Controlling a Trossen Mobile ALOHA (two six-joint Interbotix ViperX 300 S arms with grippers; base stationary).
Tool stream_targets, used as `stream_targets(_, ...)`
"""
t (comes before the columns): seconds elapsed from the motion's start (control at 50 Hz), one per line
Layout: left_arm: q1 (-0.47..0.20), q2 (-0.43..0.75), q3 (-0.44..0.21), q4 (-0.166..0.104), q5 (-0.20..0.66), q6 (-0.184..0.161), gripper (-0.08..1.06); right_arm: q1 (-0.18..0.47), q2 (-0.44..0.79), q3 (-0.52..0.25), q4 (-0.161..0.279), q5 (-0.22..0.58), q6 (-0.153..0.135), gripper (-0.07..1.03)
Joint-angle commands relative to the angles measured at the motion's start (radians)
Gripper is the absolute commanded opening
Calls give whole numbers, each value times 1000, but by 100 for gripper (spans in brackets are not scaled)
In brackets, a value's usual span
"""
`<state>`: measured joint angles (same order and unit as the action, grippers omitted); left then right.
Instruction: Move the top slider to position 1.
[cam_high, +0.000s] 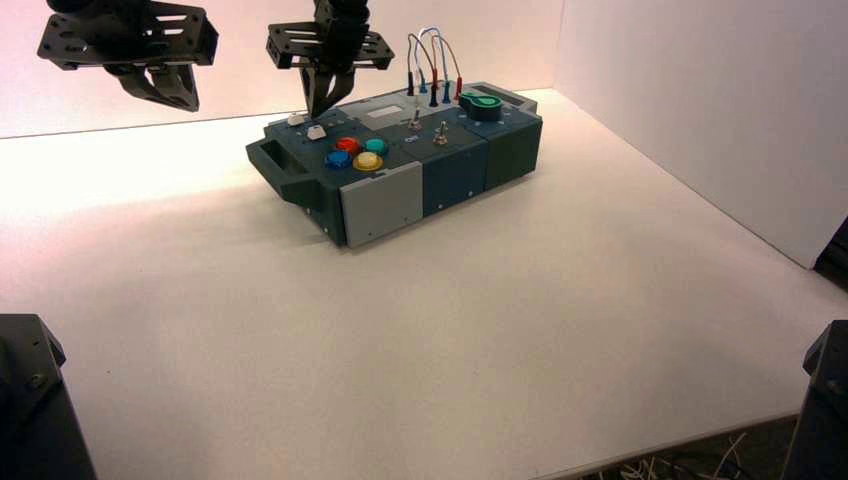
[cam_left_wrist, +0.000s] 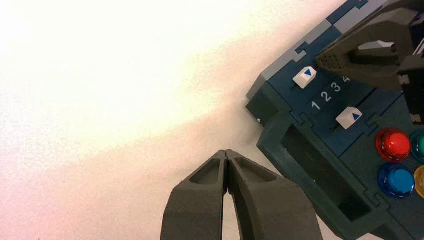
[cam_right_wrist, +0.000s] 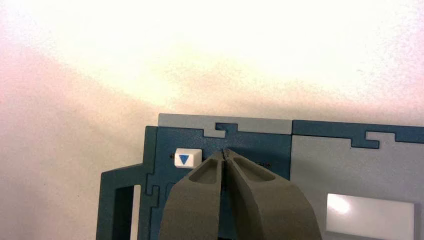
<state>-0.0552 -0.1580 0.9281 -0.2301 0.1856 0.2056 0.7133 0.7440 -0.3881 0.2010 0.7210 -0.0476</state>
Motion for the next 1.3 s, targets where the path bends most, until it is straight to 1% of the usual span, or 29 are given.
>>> stream_targets(0.02,8,-23,-9,2,-8,0,-3,12,-66,-34,5,-9,2,-2)
stream_targets(0.42,5,-23,-9,2,-8,2,-3,40,-43,-95,20,-5,3,-2)
stream_targets(0.52,5,-23,-8,2,-8,2,-3,44,-38,-104,17,-3,3,-2)
stream_targets(0.62,5,-25,-5,2,-8,2,-3,37,-43,-101,6,-6,9,-2)
stream_targets(0.72,8,-25,-3,2,-8,2,-3,31,-46,-98,-18,-6,17,-2)
stream_targets(0.78,5,-25,-2,2,-8,2,-3,28,-48,-97,-40,-3,34,-2)
stream_targets(0.86,5,-25,-2,2,-8,2,-3,25,-49,-94,-55,0,43,-2)
stream_targets(1.0,8,-25,-2,2,-8,2,-3,21,-48,-92,-58,18,44,-2)
stream_targets(1.02,5,-25,-2,2,-8,2,-3,21,-38,-95,-57,35,46,-2)
stream_targets(1.3,8,-25,-2,2,-8,2,-3,26,-23,-92,-48,52,46,-2)
